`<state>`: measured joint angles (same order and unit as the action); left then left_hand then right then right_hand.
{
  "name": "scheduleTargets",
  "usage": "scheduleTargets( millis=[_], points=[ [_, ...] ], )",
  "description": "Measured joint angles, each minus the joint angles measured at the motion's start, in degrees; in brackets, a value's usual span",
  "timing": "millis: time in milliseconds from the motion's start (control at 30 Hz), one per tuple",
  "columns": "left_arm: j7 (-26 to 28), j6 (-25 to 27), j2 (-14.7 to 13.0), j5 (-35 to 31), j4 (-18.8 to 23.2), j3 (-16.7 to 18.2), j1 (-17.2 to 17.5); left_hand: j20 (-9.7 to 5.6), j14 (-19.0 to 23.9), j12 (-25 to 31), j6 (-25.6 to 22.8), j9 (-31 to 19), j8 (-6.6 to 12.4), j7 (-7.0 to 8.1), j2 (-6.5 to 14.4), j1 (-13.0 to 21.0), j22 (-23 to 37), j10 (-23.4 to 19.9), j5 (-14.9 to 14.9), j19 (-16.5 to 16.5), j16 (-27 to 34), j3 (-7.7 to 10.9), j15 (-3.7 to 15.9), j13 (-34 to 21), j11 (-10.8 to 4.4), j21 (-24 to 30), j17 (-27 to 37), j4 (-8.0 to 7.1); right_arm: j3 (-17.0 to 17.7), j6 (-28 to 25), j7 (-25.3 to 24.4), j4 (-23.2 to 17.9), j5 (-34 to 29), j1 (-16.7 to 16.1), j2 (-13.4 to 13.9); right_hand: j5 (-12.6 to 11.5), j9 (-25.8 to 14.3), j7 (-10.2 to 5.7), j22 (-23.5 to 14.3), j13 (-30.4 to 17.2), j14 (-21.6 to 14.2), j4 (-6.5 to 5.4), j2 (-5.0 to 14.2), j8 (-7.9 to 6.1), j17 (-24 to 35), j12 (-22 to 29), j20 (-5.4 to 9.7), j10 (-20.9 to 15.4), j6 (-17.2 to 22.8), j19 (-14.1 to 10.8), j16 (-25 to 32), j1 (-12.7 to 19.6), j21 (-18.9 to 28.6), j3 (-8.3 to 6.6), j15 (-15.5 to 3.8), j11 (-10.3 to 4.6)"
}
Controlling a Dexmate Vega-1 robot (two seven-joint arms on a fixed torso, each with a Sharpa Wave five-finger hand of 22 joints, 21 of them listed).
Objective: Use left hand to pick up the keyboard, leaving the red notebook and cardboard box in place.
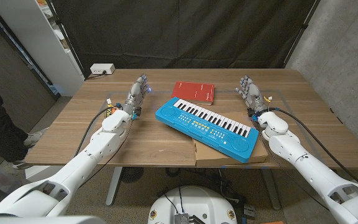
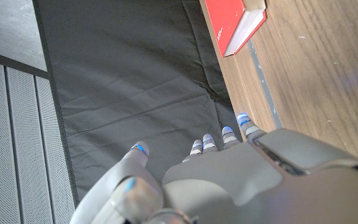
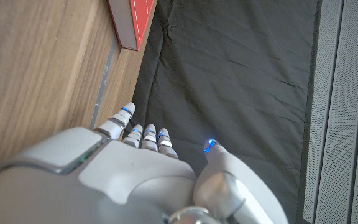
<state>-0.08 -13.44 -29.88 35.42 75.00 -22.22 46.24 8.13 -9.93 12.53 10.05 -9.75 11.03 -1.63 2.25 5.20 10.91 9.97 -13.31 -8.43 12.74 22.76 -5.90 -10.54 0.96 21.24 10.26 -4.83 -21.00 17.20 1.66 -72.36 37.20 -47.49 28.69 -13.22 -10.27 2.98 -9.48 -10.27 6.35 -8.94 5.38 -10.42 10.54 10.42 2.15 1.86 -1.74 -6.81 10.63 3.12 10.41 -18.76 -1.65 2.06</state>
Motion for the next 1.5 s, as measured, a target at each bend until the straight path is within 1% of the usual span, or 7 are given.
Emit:
scheduleTargets(
  millis=[467, 667, 733, 867, 1133, 1367, 1500],
  points=[
    [3.01, 4.58, -2.46, -0.75, 5.77, -0.01, 1.29, 1.04, 0.16, 0.24, -0.03, 0.0, 0.44, -0.02, -2.71, 3.31, 0.01, -0.06, 0.87, 2.74, 0.24, -0.19, -1.08, 0.01, 2.2, 0.0, 0.02, 3.84, -0.22, 0.19, 0.58, 1.47, 0.06, 0.64, -0.52, 0.0, 0.01, 0.0, 0.0, 0.01, 0.0, 0.17, 0.0, 0.0, 0.0, 0.0, 0.0, -0.22, 0.0, 0.0, 0.0, 0.0, 0.0, -0.17, 0.0, 0.22],
    [3.84, 6.62, -4.07, -1.46, 8.41, -0.05, 1.74, 1.42, 0.07, 0.24, -0.23, -0.28, 0.42, -3.17, -5.23, 5.44, -0.26, -0.09, 1.05, 4.08, 0.07, -1.39, -1.59, -0.28, 4.74, 0.0, 0.21, 6.14, -0.31, 0.2, 0.65, 1.65, 0.07, 0.71, -0.57, -0.43, 0.01, 0.19, 0.01, 0.01, 0.0, 0.17, 0.0, 0.0, -0.15, 0.0, 0.0, -0.22, 0.19, 0.0, 0.0, 0.0, 0.0, -0.17, 0.0, 0.21],
    [4.04, 7.37, -4.61, -1.89, 9.07, -0.14, 1.81, 0.45, 0.25, 0.24, -0.22, -0.28, 0.19, -4.75, -7.04, 5.91, -0.16, -0.1, 1.05, 5.13, -0.11, -2.25, -1.78, -0.28, 5.82, 0.0, 0.29, 7.0, -0.32, 0.2, 0.65, 1.65, 0.07, 0.71, -0.57, -0.43, 0.01, 0.31, 0.01, 0.01, 0.0, 0.17, 0.0, 0.0, -0.15, 0.0, -0.01, -0.22, 0.32, 0.0, 0.0, 0.0, 0.0, -0.17, 0.0, 0.21],
    [3.96, 8.22, -5.71, -2.51, 10.01, -0.36, 1.81, -1.05, -0.07, 0.24, -0.22, -0.4, -0.23, -4.96, -9.08, 7.4, -0.26, -0.01, 1.0, 7.03, -0.47, -2.95, -2.1, -0.55, 6.96, 0.0, 0.29, 8.68, -0.32, 0.2, 0.57, 1.65, 0.07, 0.71, -0.57, -0.44, 0.01, 0.31, 0.01, 0.01, 0.0, 0.18, 0.0, 0.0, -0.15, 0.0, -0.21, -0.22, 0.32, -0.2, 0.0, 0.0, 0.0, -0.16, 0.0, 0.21],
    [2.19, 8.91, -7.42, -3.74, 11.26, -0.83, 1.22, 2.85, 2.74, 0.24, -0.22, -0.8, 0.0, -4.94, -10.85, 14.38, -0.54, -0.09, -0.06, 13.77, -0.46, -3.31, -3.03, -1.07, 8.06, 0.83, 0.28, 12.97, -0.33, 0.25, 0.38, 1.65, 0.07, 0.6, -0.6, -0.44, 0.01, 0.31, 0.01, 0.01, -0.03, 0.33, 0.0, 0.0, -0.15, 0.0, 0.01, -0.21, 0.31, -0.42, 0.0, 0.0, 0.0, 0.0, 0.03, 0.21],
    [0.85, 9.76, -8.34, -3.75, 11.98, -0.94, 0.79, 3.8, 2.76, 0.24, -0.22, -0.8, 0.0, -4.94, -11.27, 16.27, -0.53, 0.0, -0.28, 14.68, -1.13, -3.83, -3.32, -1.34, 8.78, 0.31, 0.28, 13.48, -0.28, 0.36, 0.18, 1.67, 0.06, 0.51, -0.62, -0.44, 0.01, 0.31, 0.01, 0.02, -0.22, 0.33, 0.0, 0.0, -0.15, 0.0, 0.01, -0.21, 0.31, -0.42, 0.0, 0.0, 0.0, 0.0, 0.21, 0.21],
    [0.38, 10.64, -8.94, -3.66, 12.77, -0.97, 0.56, 4.18, 1.8, 0.24, -0.22, -0.8, 0.0, -4.93, -11.36, 17.56, -0.71, 0.12, -0.28, 12.31, -1.56, -4.18, -4.03, -1.35, 8.89, -1.46, 0.28, 13.79, -0.17, 0.42, 0.05, 1.67, 0.06, 0.44, -0.62, -0.44, 0.01, 0.31, 0.01, 0.02, -0.22, 0.33, 0.0, 0.0, -0.15, 0.0, 0.01, -0.21, 0.31, -0.42, 0.0, 0.0, 0.0, 0.0, 0.21, 0.21]
  ],
)
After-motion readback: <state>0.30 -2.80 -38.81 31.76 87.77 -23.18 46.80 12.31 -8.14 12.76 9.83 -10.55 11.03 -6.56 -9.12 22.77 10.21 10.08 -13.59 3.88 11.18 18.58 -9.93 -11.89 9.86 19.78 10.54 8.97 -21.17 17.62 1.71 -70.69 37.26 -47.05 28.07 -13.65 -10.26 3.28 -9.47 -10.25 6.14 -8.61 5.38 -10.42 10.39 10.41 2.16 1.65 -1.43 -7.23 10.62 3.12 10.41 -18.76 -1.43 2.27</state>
